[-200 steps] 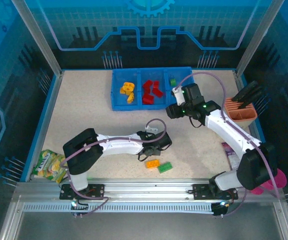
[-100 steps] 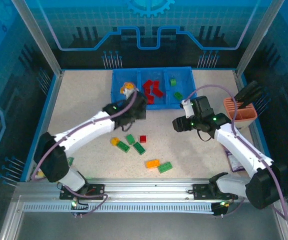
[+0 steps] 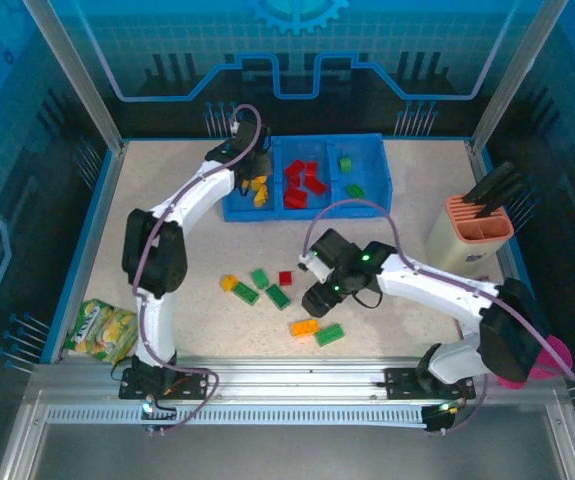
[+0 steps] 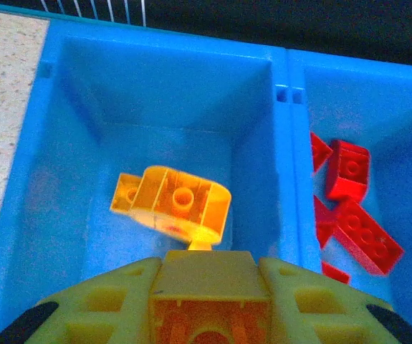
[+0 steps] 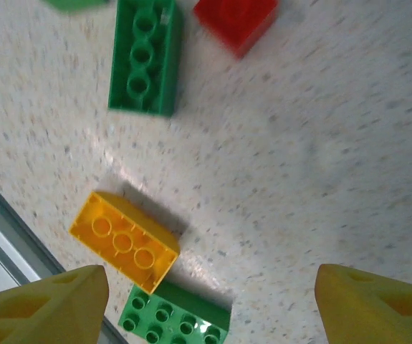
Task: Sort the legos into containers by color
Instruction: Place the lego in the container.
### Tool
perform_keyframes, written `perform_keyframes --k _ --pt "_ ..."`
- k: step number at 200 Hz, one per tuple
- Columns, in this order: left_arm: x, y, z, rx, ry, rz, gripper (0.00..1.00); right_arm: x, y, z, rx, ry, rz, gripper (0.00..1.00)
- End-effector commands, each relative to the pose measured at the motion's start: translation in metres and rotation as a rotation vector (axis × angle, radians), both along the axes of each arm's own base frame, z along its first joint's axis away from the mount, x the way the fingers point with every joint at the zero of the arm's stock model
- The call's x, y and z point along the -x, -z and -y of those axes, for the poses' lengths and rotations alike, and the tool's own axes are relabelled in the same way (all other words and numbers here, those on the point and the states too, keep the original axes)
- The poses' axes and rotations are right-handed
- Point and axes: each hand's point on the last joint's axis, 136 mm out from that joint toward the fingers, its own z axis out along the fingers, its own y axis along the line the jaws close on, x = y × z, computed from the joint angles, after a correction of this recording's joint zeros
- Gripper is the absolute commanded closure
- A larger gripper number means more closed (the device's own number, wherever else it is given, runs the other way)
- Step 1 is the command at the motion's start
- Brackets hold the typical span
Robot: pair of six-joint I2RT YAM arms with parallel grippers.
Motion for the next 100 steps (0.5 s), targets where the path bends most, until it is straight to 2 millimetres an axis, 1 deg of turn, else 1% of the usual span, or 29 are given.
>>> perform_keyframes --k 1,21,34,49,72,81,92,100 --pt "-0.019 -0.005 -0.003 -0.002 0.022 0.01 0.87 0.016 0.014 0.005 0.138 -0.066 -0.021 0.23" --pt "-0.035 -0.001 -0.006 0.003 0.011 0.007 0.86 0.024 0.018 -0.007 0.127 -0.105 -0.027 0.24" --pt "-0.042 -0.003 -0.004 0.009 0.016 0.01 0.85 0.028 0.021 -0.014 0.124 -0.13 -0.039 0.24" --pt "-0.048 -0.004 0.0 0.007 0.028 0.012 0.84 0.031 0.026 -0.019 0.141 -0.154 -0.045 0.24" --pt "-0.051 -0.004 -0.001 -0.001 0.029 0.009 0.81 0.037 0.035 -0.025 0.171 -0.198 -0.06 0.24" --pt "-0.05 -0.003 0.0 0.003 0.032 0.004 0.77 0.037 0.038 -0.026 0.189 -0.208 -0.055 0.24" --pt "-0.049 -0.002 0.0 0.003 0.033 0.001 0.7 0.037 0.04 -0.027 0.201 -0.222 -0.059 0.24" --pt "-0.049 -0.003 -0.001 -0.004 0.032 0.004 0.68 0.036 0.041 -0.028 0.203 -0.228 -0.06 0.24"
